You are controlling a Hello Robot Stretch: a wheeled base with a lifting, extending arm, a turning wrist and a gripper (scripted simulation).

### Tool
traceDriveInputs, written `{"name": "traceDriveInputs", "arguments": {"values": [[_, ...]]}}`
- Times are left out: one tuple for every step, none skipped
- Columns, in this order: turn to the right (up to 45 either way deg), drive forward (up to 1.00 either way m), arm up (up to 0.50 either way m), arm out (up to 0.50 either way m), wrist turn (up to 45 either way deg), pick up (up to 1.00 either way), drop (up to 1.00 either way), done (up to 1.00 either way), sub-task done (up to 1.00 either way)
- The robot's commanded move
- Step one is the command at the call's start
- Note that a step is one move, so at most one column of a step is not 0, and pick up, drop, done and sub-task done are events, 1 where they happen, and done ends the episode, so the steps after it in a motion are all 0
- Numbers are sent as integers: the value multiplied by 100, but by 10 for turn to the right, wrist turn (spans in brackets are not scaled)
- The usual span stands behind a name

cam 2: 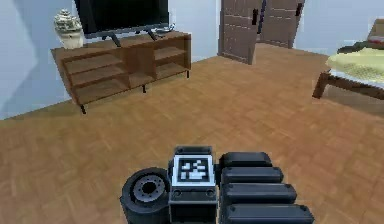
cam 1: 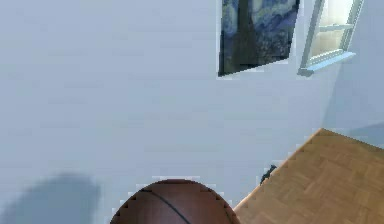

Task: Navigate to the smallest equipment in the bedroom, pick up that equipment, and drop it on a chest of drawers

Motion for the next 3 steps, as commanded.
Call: {"name": "traceDriveInputs", "arguments": {"values": [[300, 0, 0, 0, 0, 0, 0, 0, 0], [-450, 0, 0, 0, 0, 0, 0, 0, 0], [-450, 0, 0, 0, 0, 0, 0, 0, 0]]}}
